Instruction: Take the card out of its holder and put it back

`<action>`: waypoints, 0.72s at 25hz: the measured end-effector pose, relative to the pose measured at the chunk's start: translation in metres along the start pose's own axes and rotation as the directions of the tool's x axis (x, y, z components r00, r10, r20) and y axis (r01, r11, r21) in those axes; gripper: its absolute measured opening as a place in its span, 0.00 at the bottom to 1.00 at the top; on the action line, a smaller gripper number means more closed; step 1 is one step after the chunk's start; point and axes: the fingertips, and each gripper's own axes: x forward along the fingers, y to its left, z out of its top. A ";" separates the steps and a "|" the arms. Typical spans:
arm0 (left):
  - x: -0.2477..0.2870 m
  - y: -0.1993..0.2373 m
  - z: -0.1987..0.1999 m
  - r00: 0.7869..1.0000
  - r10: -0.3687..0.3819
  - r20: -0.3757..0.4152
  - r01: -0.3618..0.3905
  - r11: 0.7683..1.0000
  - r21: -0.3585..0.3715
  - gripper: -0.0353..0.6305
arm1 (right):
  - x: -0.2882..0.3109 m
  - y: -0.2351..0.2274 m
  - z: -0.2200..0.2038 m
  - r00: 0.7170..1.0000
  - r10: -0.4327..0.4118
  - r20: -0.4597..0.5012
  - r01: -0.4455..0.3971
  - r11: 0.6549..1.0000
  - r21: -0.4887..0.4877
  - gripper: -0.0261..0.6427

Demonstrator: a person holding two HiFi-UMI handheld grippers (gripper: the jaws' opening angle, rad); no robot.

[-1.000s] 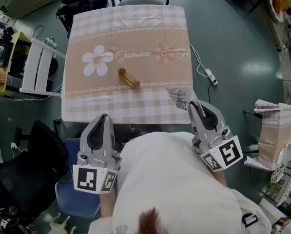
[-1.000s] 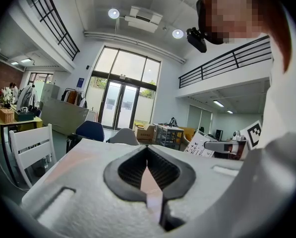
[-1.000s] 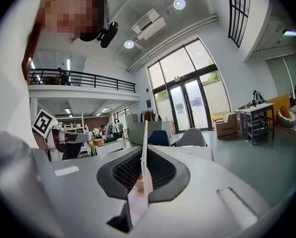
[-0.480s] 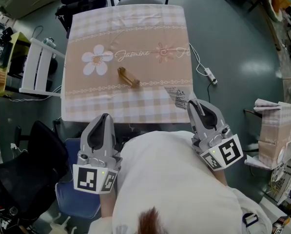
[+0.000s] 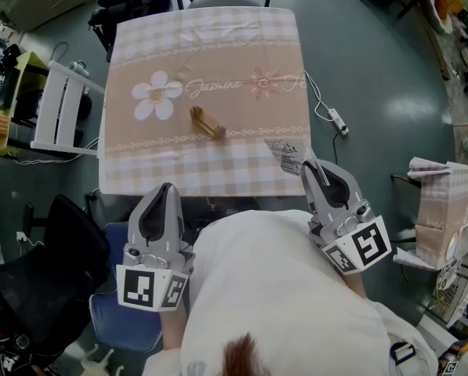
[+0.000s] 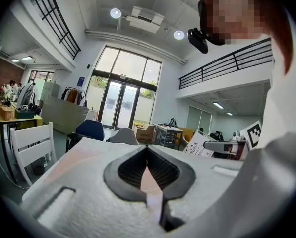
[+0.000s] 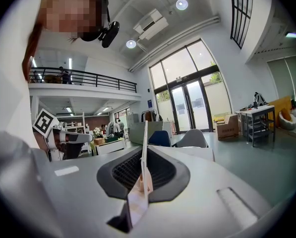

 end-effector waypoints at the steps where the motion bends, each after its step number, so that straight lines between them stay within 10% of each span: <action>1: 0.000 0.000 0.000 1.000 -0.002 0.000 0.002 1.000 0.000 0.05 | -0.001 0.001 0.000 1.000 -0.001 -0.001 0.001 1.000 0.000 0.07; 18: -0.021 0.003 -0.005 1.000 0.008 0.009 -0.008 1.000 -0.025 0.05 | -0.005 0.019 -0.003 1.000 0.024 -0.008 -0.024 1.000 -0.003 0.07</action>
